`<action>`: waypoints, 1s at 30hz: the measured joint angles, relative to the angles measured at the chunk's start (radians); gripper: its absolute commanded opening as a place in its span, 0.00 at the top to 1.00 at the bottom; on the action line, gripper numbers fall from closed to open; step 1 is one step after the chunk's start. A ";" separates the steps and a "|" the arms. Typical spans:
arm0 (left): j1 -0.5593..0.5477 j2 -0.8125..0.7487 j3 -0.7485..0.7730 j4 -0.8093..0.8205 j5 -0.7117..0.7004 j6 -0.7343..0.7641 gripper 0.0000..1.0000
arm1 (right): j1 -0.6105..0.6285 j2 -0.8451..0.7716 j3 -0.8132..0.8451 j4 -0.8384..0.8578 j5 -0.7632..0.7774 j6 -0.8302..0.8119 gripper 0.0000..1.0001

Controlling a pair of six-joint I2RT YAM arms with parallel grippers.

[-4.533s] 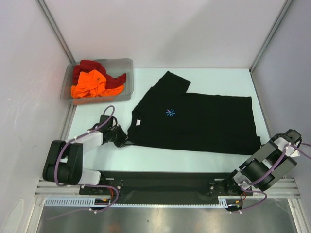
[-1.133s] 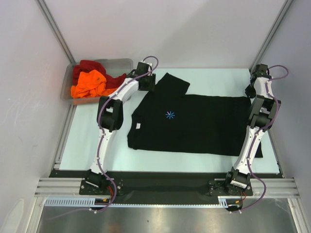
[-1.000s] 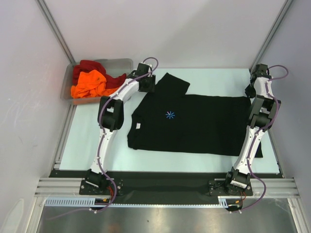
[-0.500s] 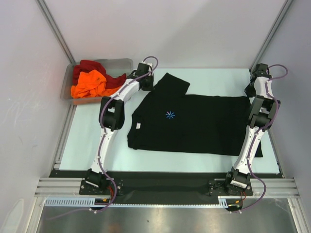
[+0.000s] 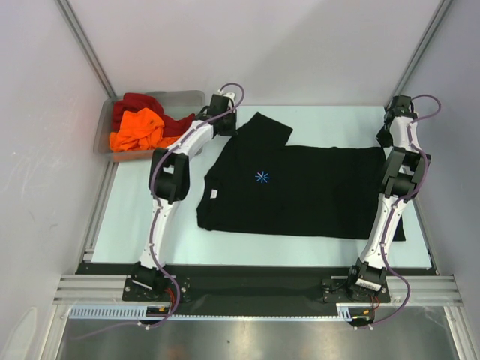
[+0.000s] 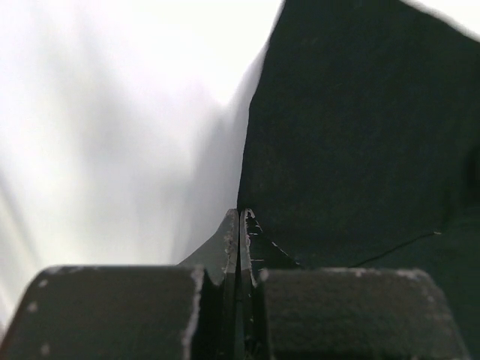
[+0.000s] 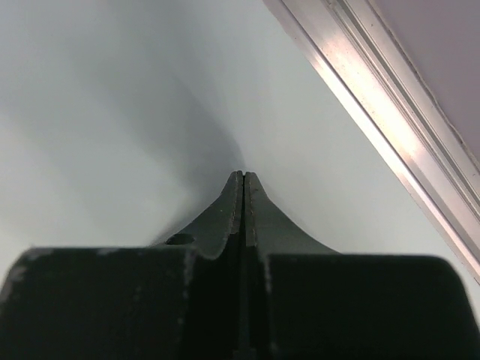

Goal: Fold and stack the t-shirts
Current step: Fold the tshirt

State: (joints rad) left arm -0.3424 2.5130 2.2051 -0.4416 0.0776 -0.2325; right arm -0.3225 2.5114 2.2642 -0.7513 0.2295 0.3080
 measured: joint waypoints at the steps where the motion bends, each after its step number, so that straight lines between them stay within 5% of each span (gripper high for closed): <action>1: 0.000 -0.011 -0.003 0.003 0.000 0.002 1.00 | 0.000 -0.003 -0.002 0.000 0.001 -0.003 1.00; 22: -0.004 -0.227 -0.305 0.045 -0.043 0.024 1.00 | -0.018 -0.206 -0.165 -0.056 0.051 -0.013 1.00; 30: -0.024 -0.381 -0.416 0.037 -0.098 0.024 1.00 | -0.024 -0.333 -0.356 -0.091 0.068 0.006 1.00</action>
State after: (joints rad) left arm -0.3668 2.1315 1.7889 -0.4046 -0.0204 -0.2081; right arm -0.3462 2.1780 1.9083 -0.8425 0.2974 0.3138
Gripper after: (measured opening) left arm 0.007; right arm 0.010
